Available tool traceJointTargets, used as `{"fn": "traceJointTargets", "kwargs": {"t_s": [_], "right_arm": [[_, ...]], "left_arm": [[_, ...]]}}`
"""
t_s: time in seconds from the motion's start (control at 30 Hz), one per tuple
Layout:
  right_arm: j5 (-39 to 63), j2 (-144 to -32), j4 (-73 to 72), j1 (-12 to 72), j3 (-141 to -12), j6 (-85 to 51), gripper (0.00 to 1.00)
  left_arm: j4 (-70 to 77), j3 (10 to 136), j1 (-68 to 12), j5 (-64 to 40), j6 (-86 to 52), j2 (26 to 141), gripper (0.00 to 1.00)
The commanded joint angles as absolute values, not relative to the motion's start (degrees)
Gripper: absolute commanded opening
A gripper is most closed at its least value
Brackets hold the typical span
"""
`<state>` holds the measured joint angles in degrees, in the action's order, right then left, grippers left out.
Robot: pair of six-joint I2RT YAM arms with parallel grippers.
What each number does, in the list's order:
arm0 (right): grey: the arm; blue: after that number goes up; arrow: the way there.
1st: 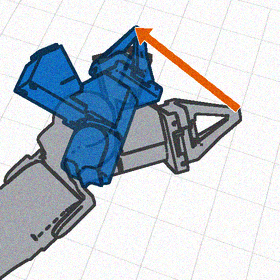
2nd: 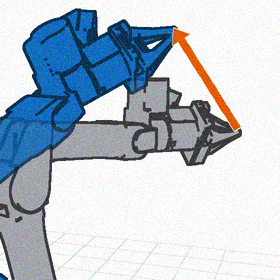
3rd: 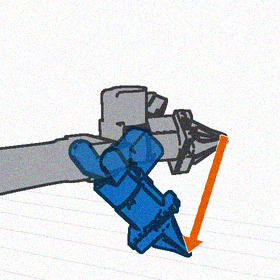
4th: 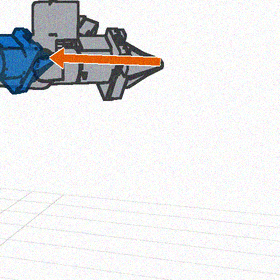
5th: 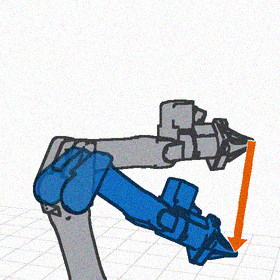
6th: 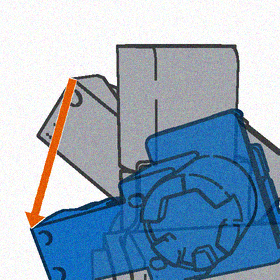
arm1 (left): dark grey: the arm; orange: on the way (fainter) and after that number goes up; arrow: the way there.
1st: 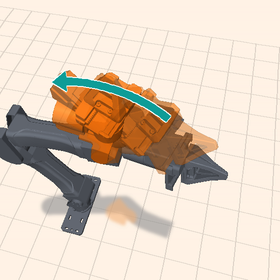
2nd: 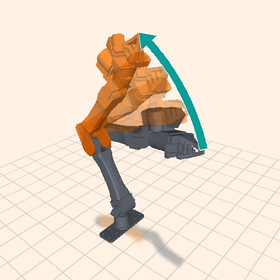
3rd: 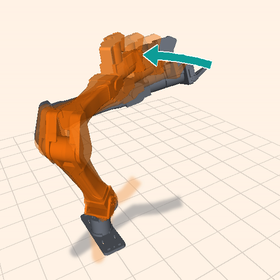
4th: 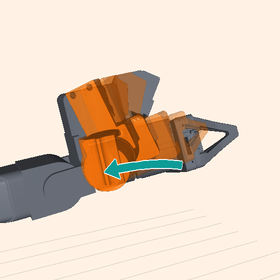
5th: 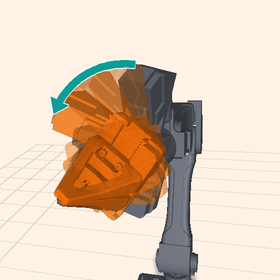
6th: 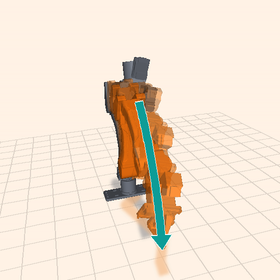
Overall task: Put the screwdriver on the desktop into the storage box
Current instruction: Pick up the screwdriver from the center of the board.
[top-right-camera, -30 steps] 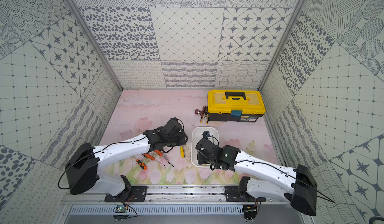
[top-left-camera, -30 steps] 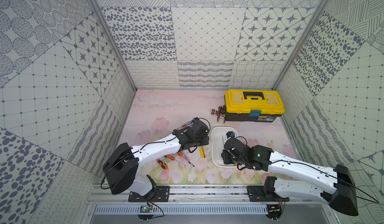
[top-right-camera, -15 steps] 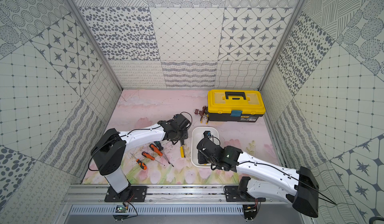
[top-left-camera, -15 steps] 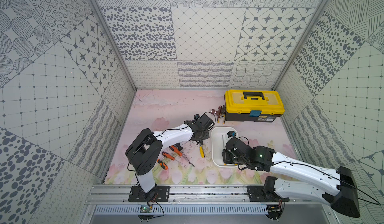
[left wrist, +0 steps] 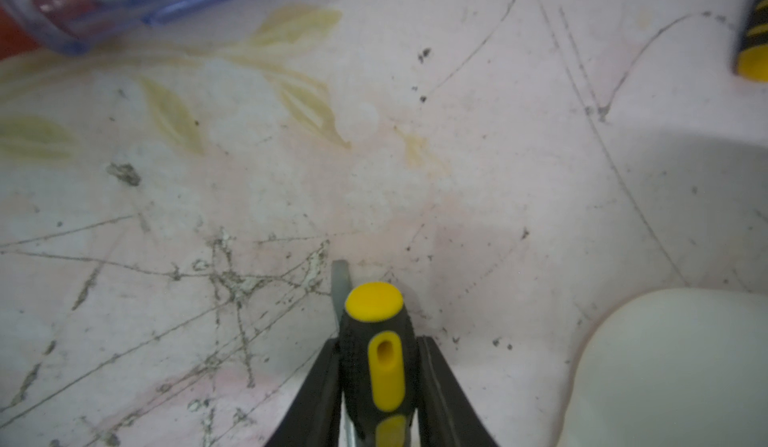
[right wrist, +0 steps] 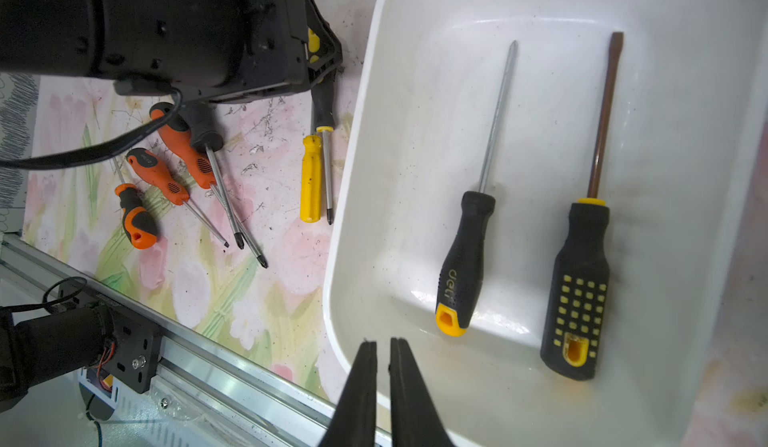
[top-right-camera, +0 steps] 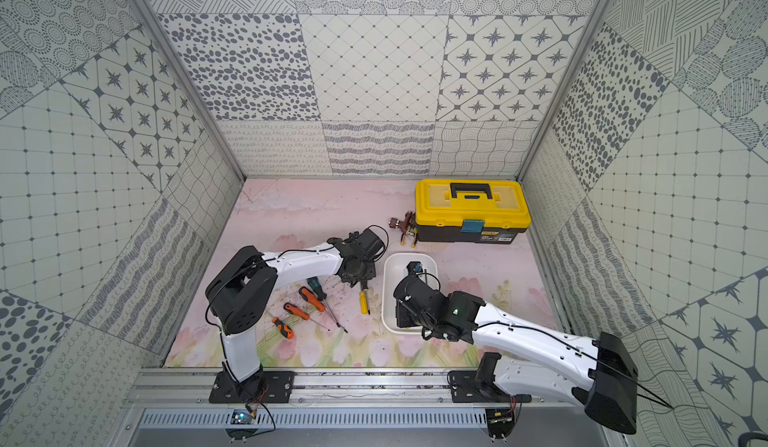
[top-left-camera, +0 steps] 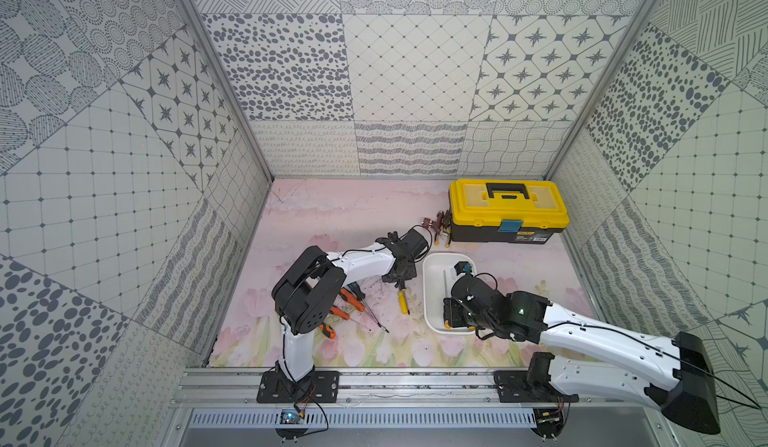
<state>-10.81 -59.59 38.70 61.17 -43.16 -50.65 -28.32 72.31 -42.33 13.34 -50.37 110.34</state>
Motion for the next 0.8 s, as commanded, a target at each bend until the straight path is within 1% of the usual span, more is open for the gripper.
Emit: {"fn": "traceJointTargets", "kwargs": {"t_s": [0.0, 0.1, 0.17, 0.2, 0.23, 0.37, 0.5, 0.57, 0.67, 0.73, 0.77], "right_arm": [[-11.43, -58.61, 37.18, 61.59, -42.6, -51.1, 0.14], [-11.49, -58.36, 37.23, 61.53, -42.64, -50.98, 0.14], [-11.43, -58.16, 37.24, 61.55, -42.67, -50.98, 0.14], [-11.44, -58.04, 37.26, 61.55, -42.68, -50.98, 0.14], [-11.34, -58.01, 37.26, 61.53, -42.71, -51.0, 0.14], [-11.0, -57.94, 37.2, 61.53, -43.01, -50.73, 0.14], [-10.1, -57.5, 36.78, 61.58, -43.2, -50.46, 0.14], [-8.98, -56.59, 35.35, 61.54, -43.0, -50.19, 0.16], [-5.09, -54.13, 30.29, 61.44, -41.49, -49.59, 0.26], [-0.73, -52.2, 24.64, 61.27, -39.77, -49.27, 0.43], [1.28, -51.38, 22.07, 61.28, -39.03, -49.22, 0.5]], "left_arm": [[-32.47, 72.26, -42.13, 16.03, -49.59, 110.21, 0.29], [-33.46, 71.51, -42.17, 17.02, -50.08, 108.81, 0.12], [-33.69, 70.81, -42.17, 17.16, -50.27, 107.78, 0.06], [-33.84, 70.43, -42.1, 17.06, -50.44, 107.09, 0.01], [-33.95, 69.91, -42.16, 16.99, -50.7, 106.26, 0.0], [-33.4, 67.67, -42.13, 16.46, -51.45, 101.45, 0.0], [-33.54, 66.02, -42.16, 15.94, -51.93, 94.48, 0.0], [-31.82, 64.24, -42.11, 14.22, -51.94, 90.03, 0.0], [-26.27, 59.88, -42.1, 8.18, -51.51, 82.18, 0.0], [-17.19, 55.1, -42.12, -0.6, -51.3, 76.51, 0.0], [-12.42, 52.83, -42.1, -4.54, -51.66, 73.93, 0.0]]}}
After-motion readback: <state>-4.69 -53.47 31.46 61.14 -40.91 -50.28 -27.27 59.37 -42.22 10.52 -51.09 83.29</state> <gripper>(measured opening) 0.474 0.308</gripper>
